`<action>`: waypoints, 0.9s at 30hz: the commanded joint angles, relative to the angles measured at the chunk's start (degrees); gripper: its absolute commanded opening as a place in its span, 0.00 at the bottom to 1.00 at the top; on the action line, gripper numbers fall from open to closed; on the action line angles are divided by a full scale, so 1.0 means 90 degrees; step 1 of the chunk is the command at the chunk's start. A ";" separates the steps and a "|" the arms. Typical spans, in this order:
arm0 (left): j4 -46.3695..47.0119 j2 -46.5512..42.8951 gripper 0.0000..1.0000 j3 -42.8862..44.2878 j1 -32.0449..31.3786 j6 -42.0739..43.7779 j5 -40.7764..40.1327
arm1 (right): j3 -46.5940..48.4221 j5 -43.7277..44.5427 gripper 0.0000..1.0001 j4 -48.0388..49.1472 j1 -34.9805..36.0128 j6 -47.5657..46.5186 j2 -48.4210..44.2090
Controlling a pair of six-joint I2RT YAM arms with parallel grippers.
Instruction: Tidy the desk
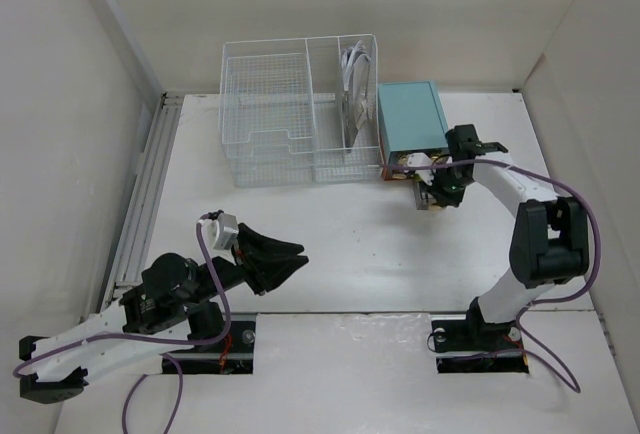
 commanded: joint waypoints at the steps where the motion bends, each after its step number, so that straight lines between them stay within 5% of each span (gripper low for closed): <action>1: 0.0298 -0.0066 0.27 -0.0044 -0.0029 0.0005 0.0038 | -0.0130 0.0784 0.00 0.2133 0.0309 0.0645 0.0364; 11: 0.0240 -0.0124 0.27 -0.0044 -0.0029 0.0005 0.0038 | -0.1107 0.2211 0.00 0.4243 0.0622 0.1349 -0.0582; 17: 0.0298 -0.0124 0.27 -0.0044 -0.0029 0.0005 0.0038 | -0.1302 0.2289 0.00 0.4500 0.0622 0.1574 -0.1021; 24: 0.0240 -0.0251 0.27 -0.0103 -0.0029 0.0005 0.0097 | -0.1557 0.0202 0.03 0.3261 0.0340 0.1777 -0.2600; 25: 0.0298 -0.0309 0.27 -0.0103 -0.0029 0.0005 0.0097 | -0.1557 -0.0352 0.05 0.3163 0.0088 0.1924 -0.2846; 26: 0.0298 -0.0310 0.27 -0.0103 -0.0029 0.0005 0.0097 | -0.1673 -0.0570 0.18 0.3278 -0.0099 0.2148 -0.3110; 27: 0.0298 -0.0310 0.27 -0.0103 -0.0029 0.0005 0.0097 | -0.1906 -0.0794 0.19 0.3443 -0.0323 0.2759 -0.3606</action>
